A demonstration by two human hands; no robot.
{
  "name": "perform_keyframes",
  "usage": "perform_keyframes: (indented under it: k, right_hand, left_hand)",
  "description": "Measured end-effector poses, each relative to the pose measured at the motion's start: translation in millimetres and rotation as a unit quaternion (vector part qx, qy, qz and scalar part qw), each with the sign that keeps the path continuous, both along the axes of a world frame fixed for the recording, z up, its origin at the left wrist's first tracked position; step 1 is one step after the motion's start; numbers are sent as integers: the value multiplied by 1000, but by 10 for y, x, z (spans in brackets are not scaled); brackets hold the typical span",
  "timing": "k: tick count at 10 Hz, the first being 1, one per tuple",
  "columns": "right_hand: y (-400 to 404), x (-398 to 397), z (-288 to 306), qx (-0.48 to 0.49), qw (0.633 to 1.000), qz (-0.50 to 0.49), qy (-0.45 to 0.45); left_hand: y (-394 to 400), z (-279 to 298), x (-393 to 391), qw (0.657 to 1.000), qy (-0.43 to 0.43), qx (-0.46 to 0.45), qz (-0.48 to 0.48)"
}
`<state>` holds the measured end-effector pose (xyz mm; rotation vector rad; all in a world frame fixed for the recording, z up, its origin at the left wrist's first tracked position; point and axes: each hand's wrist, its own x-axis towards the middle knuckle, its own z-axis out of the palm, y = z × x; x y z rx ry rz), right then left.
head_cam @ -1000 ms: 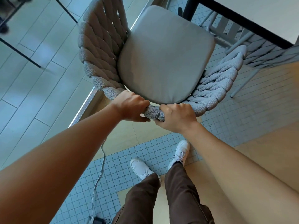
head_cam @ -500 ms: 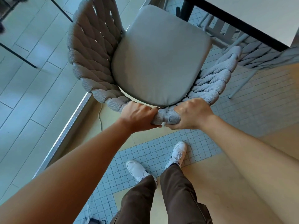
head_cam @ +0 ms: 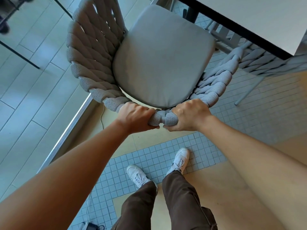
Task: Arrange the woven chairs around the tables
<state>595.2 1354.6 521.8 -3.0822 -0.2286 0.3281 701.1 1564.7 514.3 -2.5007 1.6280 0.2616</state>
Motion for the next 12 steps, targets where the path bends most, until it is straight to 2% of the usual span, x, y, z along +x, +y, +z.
perform_keyframes:
  k: [3, 7, 8, 10, 12]
  right_hand:
    - [42, -16, 113, 2, 998, -12, 59]
    - [-221, -141, 720, 114, 966, 16, 233]
    - [-328, -163, 871, 102, 959, 11, 263]
    - [-532, -303, 1126, 77, 961, -6, 266]
    - [-715, -505, 1551, 73, 972, -23, 223]
  left_hand:
    - [14, 245, -169, 995, 74, -7, 63]
    - [-153, 679, -691, 971, 65, -30, 230]
    - [-230, 798, -758, 969, 41, -42, 240]
    - [-384, 1104, -805, 965, 19, -57, 255]
    - [-504, 1610, -883, 964, -19, -82, 252]
